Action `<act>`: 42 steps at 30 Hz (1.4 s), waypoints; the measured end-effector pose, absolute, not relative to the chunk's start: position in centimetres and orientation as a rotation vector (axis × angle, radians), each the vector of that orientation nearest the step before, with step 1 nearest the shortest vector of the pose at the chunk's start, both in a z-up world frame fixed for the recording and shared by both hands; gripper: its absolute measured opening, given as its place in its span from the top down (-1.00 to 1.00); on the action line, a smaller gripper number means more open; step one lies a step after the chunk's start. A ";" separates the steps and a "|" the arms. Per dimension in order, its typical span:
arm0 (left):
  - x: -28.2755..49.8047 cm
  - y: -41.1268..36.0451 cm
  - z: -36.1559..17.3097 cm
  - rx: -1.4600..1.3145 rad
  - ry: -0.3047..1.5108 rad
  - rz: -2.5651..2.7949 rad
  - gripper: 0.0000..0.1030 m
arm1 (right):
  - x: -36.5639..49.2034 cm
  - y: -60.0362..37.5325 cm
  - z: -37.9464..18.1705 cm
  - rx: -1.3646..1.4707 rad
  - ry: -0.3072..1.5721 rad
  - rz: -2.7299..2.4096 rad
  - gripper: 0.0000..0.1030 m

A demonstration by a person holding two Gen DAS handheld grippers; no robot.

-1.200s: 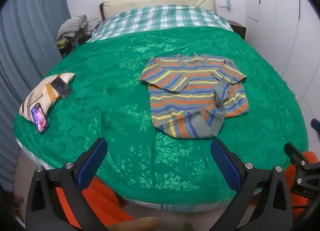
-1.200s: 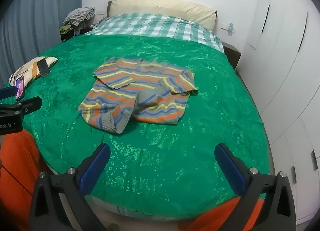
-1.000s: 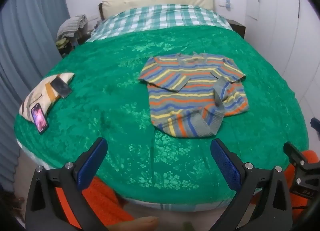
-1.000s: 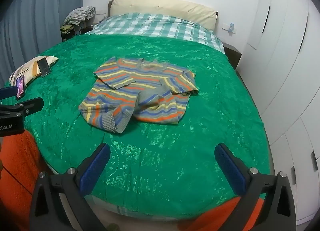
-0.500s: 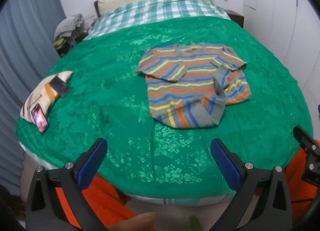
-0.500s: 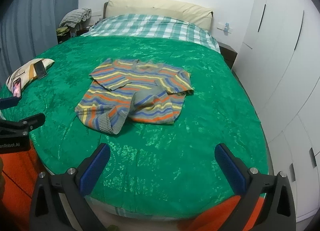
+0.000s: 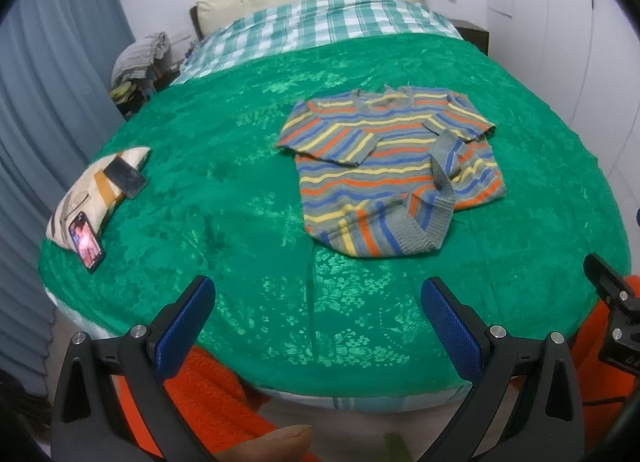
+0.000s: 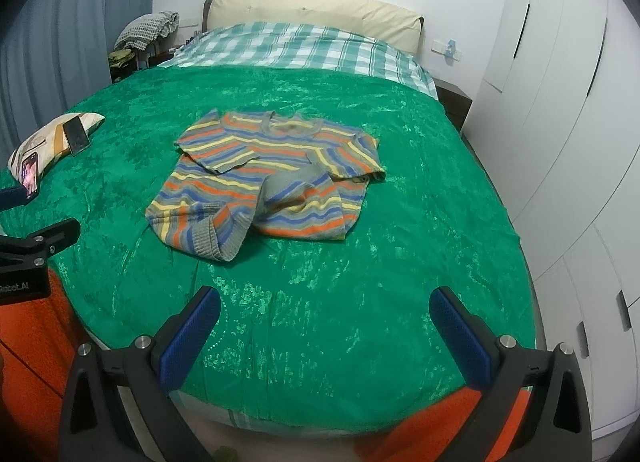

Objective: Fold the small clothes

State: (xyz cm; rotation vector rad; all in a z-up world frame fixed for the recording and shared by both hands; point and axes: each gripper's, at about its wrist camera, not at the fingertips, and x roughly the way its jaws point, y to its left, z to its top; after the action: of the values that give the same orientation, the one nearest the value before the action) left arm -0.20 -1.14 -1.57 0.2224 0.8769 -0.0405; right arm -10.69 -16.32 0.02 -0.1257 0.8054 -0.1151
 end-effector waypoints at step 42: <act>5.5 3.8 -8.6 0.080 1.034 -0.139 -0.99 | -5.8 -21.0 -2.1 -0.094 0.818 -0.115 -0.99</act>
State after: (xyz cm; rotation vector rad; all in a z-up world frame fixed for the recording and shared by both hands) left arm 5.48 3.80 -8.56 0.0797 1.0336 -0.1388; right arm -5.79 -20.95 -2.12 -0.0941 0.8184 -0.1146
